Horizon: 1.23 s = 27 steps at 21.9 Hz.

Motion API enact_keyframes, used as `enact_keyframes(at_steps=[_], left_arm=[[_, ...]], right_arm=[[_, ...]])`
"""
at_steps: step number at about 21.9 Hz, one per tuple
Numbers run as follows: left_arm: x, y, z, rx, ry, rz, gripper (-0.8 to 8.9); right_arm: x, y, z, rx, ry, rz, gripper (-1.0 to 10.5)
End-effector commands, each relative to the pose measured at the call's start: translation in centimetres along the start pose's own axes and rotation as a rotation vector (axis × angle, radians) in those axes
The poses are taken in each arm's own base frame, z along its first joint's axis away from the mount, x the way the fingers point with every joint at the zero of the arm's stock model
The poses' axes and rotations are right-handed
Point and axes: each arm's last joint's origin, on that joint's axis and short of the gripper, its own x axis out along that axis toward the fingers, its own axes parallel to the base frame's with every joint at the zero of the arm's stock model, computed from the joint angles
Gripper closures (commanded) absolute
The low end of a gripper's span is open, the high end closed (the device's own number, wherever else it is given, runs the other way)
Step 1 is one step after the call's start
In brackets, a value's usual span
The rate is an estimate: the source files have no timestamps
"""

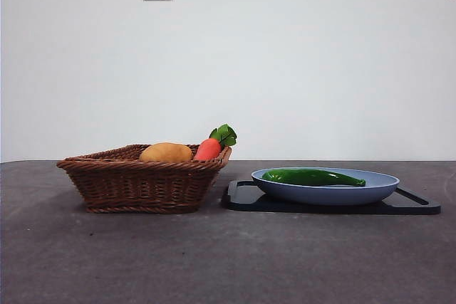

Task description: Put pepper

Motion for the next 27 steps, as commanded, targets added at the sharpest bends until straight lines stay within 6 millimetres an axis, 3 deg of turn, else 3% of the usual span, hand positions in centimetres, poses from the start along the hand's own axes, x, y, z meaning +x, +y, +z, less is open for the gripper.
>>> enact_keyframes(at_steps=[1,14,27], left_arm=[[0.0,0.0,-0.4,-0.029,0.008,0.000,8.05],[-0.1,0.2,-3.5,-0.081,0.244,0.013,8.05],[0.0,-0.1,-3.2,-0.090,0.215,-0.084,8.05]], right_arm=[[-0.3,0.2,0.1,0.004,0.004,0.001,9.4],[-0.3,0.2,0.1,0.004,0.004,0.001,9.4],[-0.3,0.2,0.1,0.004,0.004,0.001,9.4]])
